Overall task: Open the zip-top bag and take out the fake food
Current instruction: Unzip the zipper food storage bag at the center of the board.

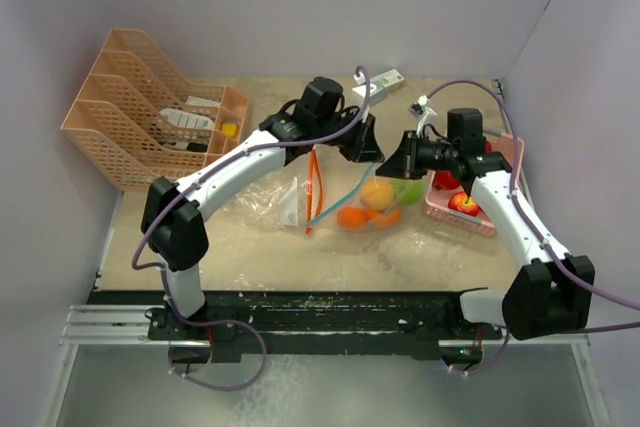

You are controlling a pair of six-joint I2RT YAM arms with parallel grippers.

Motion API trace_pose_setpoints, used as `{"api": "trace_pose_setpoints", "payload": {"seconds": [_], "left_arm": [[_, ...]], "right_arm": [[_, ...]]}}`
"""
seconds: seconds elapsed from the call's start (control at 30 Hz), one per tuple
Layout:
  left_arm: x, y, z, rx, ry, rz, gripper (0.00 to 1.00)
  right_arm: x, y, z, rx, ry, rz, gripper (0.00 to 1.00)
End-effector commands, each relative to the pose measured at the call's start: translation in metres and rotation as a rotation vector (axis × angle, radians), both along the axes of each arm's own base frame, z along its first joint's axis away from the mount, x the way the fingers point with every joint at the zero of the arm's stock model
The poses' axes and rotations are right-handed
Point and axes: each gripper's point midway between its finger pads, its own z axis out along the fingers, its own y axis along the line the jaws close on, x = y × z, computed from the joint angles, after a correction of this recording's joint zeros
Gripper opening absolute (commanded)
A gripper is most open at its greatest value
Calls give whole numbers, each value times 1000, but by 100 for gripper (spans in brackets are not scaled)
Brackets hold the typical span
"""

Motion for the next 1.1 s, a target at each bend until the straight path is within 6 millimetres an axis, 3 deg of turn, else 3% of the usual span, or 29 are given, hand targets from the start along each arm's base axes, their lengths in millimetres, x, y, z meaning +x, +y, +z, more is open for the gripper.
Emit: {"api": "trace_pose_setpoints", "payload": {"seconds": [0.0,0.4,0.67,0.77,0.83,1.07], "left_arm": [[19,43,31,-41,-61,99,0],[5,58,21,-30,-37,108,0],[11,46,34,-103,-29,83,0],[13,37,37,-129,-15,51,0],[11,32,37,-142,5,24,0],[8,25,42,-176,23,-11,0]], "right_arm": [[14,-7,41,91,-109,-74,0],[32,1,73,173,-161,-20,0],[21,4,64,155,-193,58,1],[19,3,63,142,-217,62,29],[18,5,64,152,-221,80,39],[17,12,59,167,-236,141,46]]}}
